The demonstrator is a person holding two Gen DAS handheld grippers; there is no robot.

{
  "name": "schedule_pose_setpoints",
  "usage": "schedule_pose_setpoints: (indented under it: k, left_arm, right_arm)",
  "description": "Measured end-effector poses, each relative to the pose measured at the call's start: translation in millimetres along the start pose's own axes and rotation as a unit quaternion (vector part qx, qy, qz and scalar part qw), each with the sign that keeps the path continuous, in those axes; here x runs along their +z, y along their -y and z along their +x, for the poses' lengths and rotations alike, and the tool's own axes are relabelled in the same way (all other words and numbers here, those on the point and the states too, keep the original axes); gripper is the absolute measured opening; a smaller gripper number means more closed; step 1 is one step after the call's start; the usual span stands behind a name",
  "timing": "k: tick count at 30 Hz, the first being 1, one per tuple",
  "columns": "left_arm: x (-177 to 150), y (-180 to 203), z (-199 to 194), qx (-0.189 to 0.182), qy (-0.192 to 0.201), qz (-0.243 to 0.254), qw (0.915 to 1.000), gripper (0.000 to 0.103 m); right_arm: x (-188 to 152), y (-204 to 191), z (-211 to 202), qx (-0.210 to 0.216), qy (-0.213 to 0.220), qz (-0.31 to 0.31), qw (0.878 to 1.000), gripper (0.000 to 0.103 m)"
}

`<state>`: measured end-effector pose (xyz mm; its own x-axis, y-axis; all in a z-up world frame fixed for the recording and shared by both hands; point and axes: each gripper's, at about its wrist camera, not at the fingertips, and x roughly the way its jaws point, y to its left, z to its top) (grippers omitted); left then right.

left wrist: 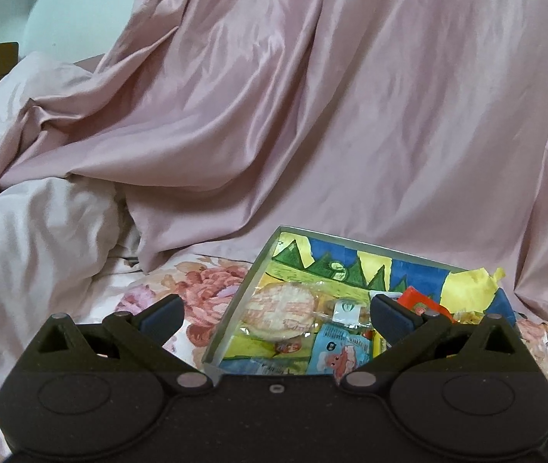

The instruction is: Organize snacks

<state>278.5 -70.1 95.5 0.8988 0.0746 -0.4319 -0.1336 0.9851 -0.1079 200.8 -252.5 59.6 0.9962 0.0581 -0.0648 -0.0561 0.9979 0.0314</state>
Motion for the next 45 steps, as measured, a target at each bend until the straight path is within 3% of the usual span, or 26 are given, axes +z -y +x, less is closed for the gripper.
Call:
schedule_pose_setpoints:
  k: [16,25,45]
  left_arm:
    - [-33,-22,-49,0.006,0.004,-0.003,1.0,0.102]
    - [-48,-34,-80,0.004,0.027,0.015,0.9995,0.102]
    - [-96,-72,-128,0.008,0.051,0.007,0.9987,0.102]
  right_arm:
    - [-5,-4,-54,-0.018,0.014,0.005,1.0,0.103]
    - [-14,-9,-75,-0.027,0.014,0.005,1.0,0.103]
    - [-31,-31,-128,-0.007,0.023,-0.009,1.0,0.103]
